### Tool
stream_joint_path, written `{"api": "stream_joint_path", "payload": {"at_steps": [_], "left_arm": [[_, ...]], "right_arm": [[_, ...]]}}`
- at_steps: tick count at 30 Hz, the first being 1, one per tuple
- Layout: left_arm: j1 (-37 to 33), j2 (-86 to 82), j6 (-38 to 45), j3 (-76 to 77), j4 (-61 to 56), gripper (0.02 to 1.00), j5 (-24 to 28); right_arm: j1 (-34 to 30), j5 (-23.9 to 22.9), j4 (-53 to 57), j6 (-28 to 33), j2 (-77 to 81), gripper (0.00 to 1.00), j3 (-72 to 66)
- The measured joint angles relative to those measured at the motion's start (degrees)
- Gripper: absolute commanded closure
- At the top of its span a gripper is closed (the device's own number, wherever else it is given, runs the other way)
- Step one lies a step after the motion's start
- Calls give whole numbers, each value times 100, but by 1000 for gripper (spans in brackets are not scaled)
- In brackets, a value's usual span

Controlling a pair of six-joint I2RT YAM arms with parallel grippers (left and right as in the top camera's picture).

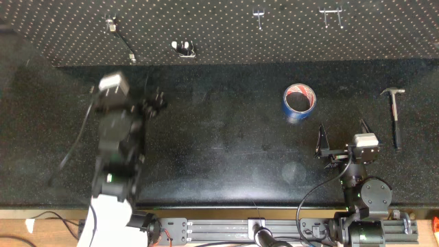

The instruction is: Place Tools Onto Pegboard

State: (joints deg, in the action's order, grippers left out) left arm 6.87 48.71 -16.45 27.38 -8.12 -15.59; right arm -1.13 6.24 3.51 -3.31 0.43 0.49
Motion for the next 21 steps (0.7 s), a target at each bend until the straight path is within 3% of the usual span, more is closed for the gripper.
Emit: {"api": "stream_joint_path", "payload": {"at_steps": [3, 7, 13, 19, 21], "left_arm": [[-452, -1578, -11, -1707, -758, 23, 476], [-481, -2874, -13, -2579, -678, 23, 693], [-485, -4288, -13, -2699, 868, 25, 754], [-485, -4771, 0, -2699, 1137, 23, 752], [-549, -4771, 369, -2699, 1156, 23, 861]], "right_arm": [[0, -2, -2, 0, 4, 25, -2], [0, -2, 0, 0, 4, 25, -2], [0, -2, -2, 0, 4, 27, -2], [0, -2, 0, 0, 4, 25, -2], [0, -2, 0, 0, 4, 25, -2]]}}
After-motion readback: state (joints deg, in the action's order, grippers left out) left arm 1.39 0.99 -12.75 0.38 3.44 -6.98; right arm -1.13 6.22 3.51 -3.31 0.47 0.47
